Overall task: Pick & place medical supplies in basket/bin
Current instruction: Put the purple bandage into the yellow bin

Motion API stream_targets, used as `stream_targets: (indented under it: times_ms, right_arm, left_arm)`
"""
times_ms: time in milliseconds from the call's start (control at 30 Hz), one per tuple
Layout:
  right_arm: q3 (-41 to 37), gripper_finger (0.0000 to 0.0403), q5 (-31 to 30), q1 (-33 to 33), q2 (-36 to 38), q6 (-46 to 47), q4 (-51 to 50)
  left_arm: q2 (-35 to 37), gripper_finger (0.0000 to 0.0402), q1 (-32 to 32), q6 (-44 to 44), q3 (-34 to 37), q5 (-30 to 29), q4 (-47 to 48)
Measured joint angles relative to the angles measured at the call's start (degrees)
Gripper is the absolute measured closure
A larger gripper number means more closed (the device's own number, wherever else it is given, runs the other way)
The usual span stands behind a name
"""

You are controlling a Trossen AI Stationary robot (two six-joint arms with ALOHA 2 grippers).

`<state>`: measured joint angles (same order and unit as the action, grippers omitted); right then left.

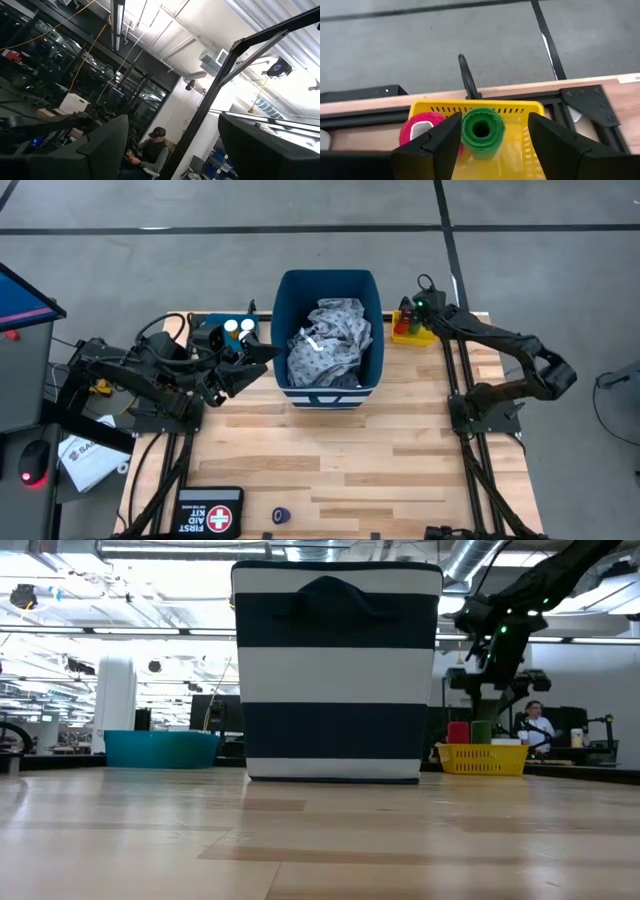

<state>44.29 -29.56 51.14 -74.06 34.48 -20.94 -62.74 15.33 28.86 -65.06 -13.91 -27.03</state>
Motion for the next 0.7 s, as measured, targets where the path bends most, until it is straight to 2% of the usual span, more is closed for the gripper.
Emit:
stream_targets:
  times_ms: [167,400,533,633,700]
  right_arm:
    - [0.0,0.0179,1.3,-1.4,5.8,1.5,-2.8]
    - [0.0,0.0179,11.7,-8.2,16.4,9.9,-6.5]
    - [0.0,0.0179,18.0,-16.0,22.7,10.5,-6.9]
    - [0.0,0.0179,23.9,-24.1,27.3,5.2,-3.0]
    - [0.0,0.0179,25.3,-30.1,29.8,5.9,-0.1]
  left_arm:
    - [0.0,0.0100,0.0,-0.2,0.0,0.3,0.0]
    - [0.0,0.0100,0.0,-1.9,0.0,0.7,1.7]
    - [0.2,0.0100,0.0,-2.2,0.0,1.8,6.5]
    - [0.5,0.0100,0.1,-5.8,0.0,1.9,11.6]
    - [1.0,0.0100,0.3,-7.0,0.0,1.9,14.1]
